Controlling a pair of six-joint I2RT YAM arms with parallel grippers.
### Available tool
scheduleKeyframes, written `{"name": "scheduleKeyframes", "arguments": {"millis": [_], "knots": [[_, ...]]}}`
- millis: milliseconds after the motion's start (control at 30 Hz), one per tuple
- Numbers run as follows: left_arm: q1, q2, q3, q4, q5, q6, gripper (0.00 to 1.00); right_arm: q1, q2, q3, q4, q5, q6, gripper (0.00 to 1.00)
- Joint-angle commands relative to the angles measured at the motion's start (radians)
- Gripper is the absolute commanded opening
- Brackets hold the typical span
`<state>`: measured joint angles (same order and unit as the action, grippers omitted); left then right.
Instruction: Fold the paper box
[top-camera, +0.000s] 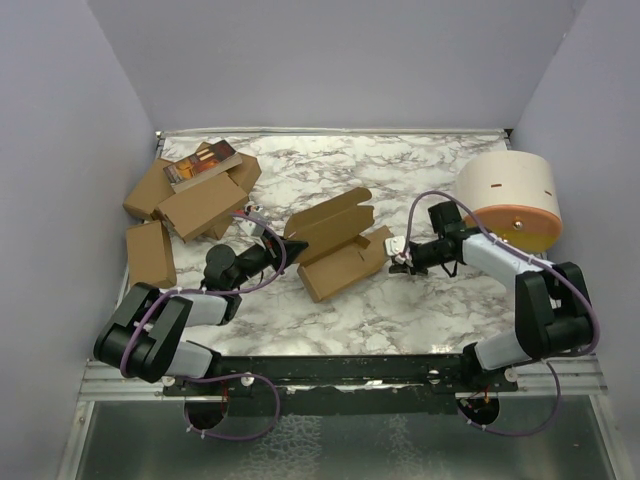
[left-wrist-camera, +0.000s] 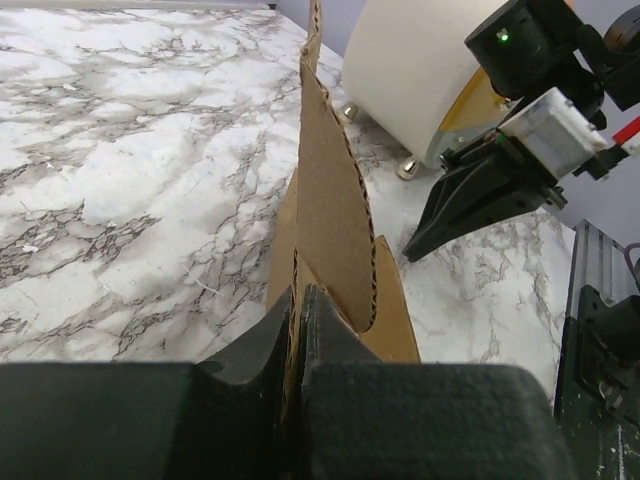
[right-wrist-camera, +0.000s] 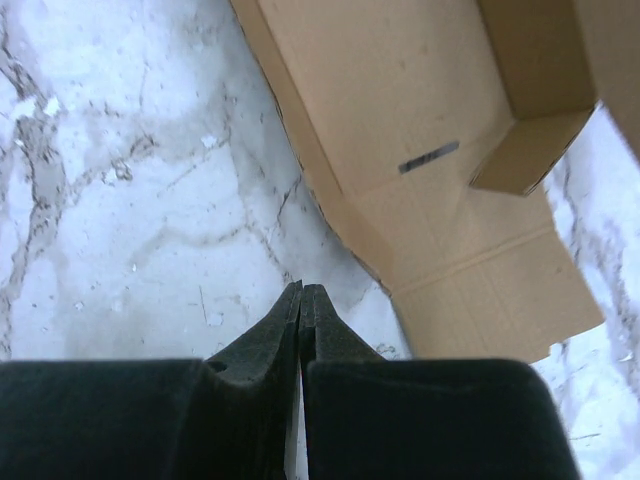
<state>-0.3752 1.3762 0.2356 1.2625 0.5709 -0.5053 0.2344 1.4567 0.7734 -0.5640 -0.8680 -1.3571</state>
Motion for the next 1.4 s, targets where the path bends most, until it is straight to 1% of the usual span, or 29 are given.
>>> {"name": "scheduleKeyframes", "arguments": {"millis": [0,133,233,300,567,700,833,933,1000,1233,1267,1367], "knots": [[-0.004,-0.018,0.007,0.021,-0.005,0.007,0.0,0.014,0.048,0.002,0.056,0.127,0.049,0.01],[-0.004,-0.004,0.011,0.036,0.008,0.0,0.0,0.045,0.068,-0.007,0.2,0.212,0.175,0.01],[-0.004,0.008,0.014,0.054,0.021,-0.01,0.0,0.1,0.065,-0.03,0.333,0.283,0.259,0.01],[-0.004,0.01,0.014,0.061,0.027,-0.016,0.0,0.128,0.069,-0.031,0.386,0.3,0.307,0.01],[-0.004,0.025,0.021,0.076,0.035,-0.028,0.0,0.201,0.057,-0.036,0.433,0.225,0.368,0.01],[-0.004,0.046,0.023,0.103,0.037,-0.048,0.0,0.235,0.062,-0.037,0.399,0.173,0.321,0.01],[-0.004,0.043,0.018,0.101,0.031,-0.042,0.0,0.24,0.075,-0.033,0.352,0.118,0.286,0.01],[-0.004,0.029,0.011,0.089,0.029,-0.024,0.0,0.237,0.092,0.014,0.335,0.167,0.355,0.01],[-0.004,0.01,0.005,0.07,0.024,-0.007,0.0,0.217,0.075,0.032,0.326,0.173,0.388,0.01],[-0.004,-0.037,-0.015,0.048,0.001,0.038,0.0,0.067,-0.041,0.039,0.28,0.05,0.429,0.03],[-0.004,-0.036,-0.017,0.051,0.002,0.039,0.0,0.05,-0.054,0.038,0.282,0.04,0.438,0.04],[-0.004,-0.035,-0.023,0.076,0.004,0.033,0.0,0.007,-0.064,0.034,0.316,0.034,0.496,0.15]]}}
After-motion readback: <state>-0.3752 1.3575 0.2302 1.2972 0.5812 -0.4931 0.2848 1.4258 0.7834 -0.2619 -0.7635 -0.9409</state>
